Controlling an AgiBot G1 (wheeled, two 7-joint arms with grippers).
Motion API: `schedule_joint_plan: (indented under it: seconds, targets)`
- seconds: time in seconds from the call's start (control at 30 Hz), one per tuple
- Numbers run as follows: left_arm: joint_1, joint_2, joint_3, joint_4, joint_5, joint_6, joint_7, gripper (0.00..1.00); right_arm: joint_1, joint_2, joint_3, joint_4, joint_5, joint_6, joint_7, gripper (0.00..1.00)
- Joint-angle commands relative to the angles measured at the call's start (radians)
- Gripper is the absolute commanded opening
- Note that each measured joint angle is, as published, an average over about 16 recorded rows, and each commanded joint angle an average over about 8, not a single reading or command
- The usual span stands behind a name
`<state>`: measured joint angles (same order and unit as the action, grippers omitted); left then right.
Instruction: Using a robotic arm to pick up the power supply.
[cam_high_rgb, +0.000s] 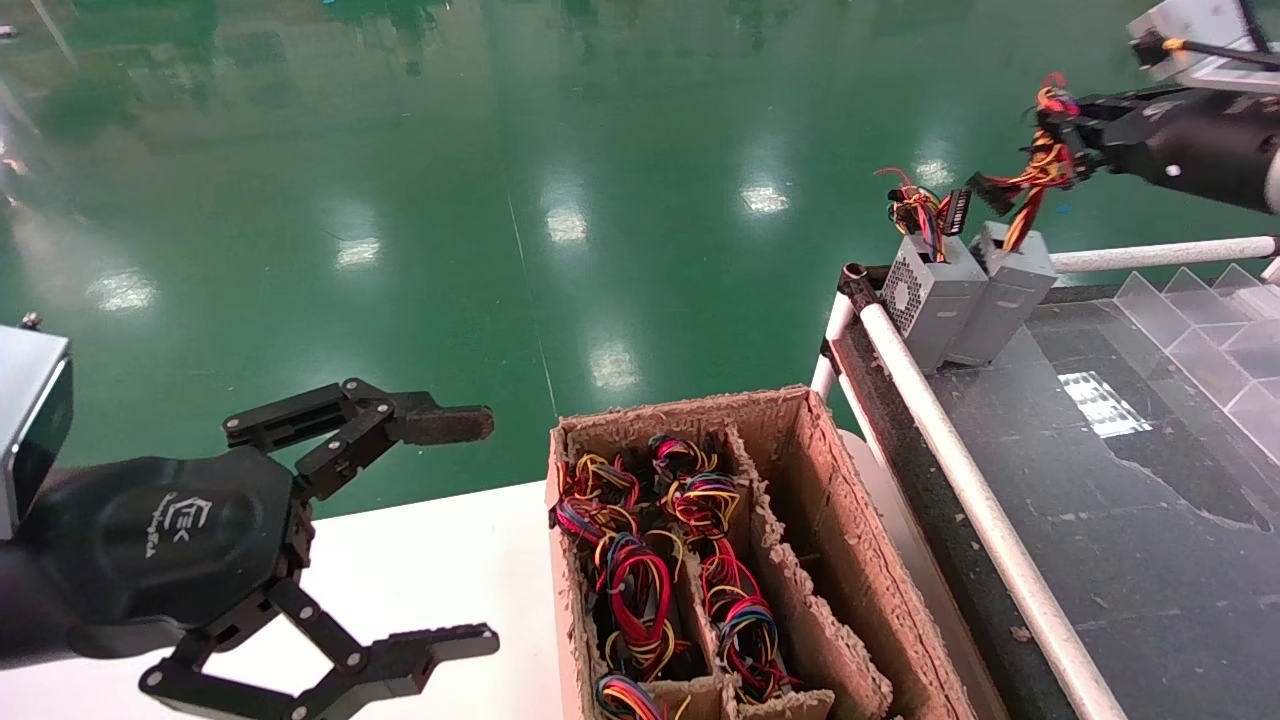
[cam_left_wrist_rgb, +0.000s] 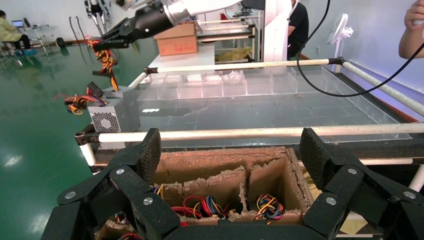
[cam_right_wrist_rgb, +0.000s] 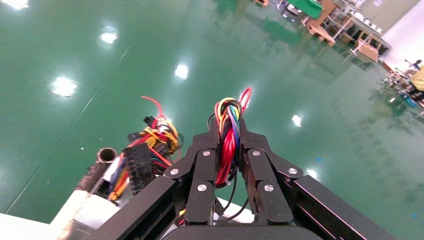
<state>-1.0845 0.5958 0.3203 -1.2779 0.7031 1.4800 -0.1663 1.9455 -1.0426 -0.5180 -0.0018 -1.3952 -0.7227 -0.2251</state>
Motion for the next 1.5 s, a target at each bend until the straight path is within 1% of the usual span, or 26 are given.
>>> schedule_joint_plan:
  seconds: [0.03, 0.17, 0.2, 0.23, 0.43, 0.47, 0.5, 1.2, 1.5]
  targets:
    - [0.0, 0.0, 0.0, 0.0, 0.0, 0.0, 0.0, 1.0, -0.003, -0.01, -0.002, 0.002, -0.003, -0.003, -0.002, 0.0]
    - [0.0, 0.0, 0.0, 0.0, 0.0, 0.0, 0.0, 1.0, -0.007, -0.025, -0.005, 0.005, -0.007, 0.002, -0.006, 0.0]
    - [0.0, 0.0, 0.0, 0.0, 0.0, 0.0, 0.0, 1.0, -0.007, -0.028, -0.005, 0.005, -0.008, 0.003, -0.006, 0.02]
    - [0.0, 0.0, 0.0, 0.0, 0.0, 0.0, 0.0, 1.0, -0.008, -0.031, -0.006, 0.005, -0.008, 0.004, -0.007, 0.08]
    - [0.0, 0.0, 0.0, 0.0, 0.0, 0.0, 0.0, 1.0, -0.014, -0.043, -0.005, 0.004, -0.008, 0.012, -0.008, 0.82]
    - [0.0, 0.0, 0.0, 0.0, 0.0, 0.0, 0.0, 1.0, -0.014, -0.045, -0.005, 0.003, -0.008, 0.013, -0.008, 0.92]
    - [0.0, 0.0, 0.001, 0.0, 0.0, 0.0, 0.0, 1.0, -0.015, -0.045, -0.005, 0.003, -0.008, 0.014, -0.008, 0.99]
    - [0.0, 0.0, 0.001, 0.0, -0.001, 0.0, 0.001, 1.0, -0.008, -0.048, -0.017, -0.001, -0.025, 0.008, -0.003, 1.0]
    - [0.0, -0.001, 0.001, 0.0, -0.001, -0.001, 0.001, 1.0, 0.0, -0.037, -0.007, -0.003, -0.01, -0.032, 0.017, 1.0]
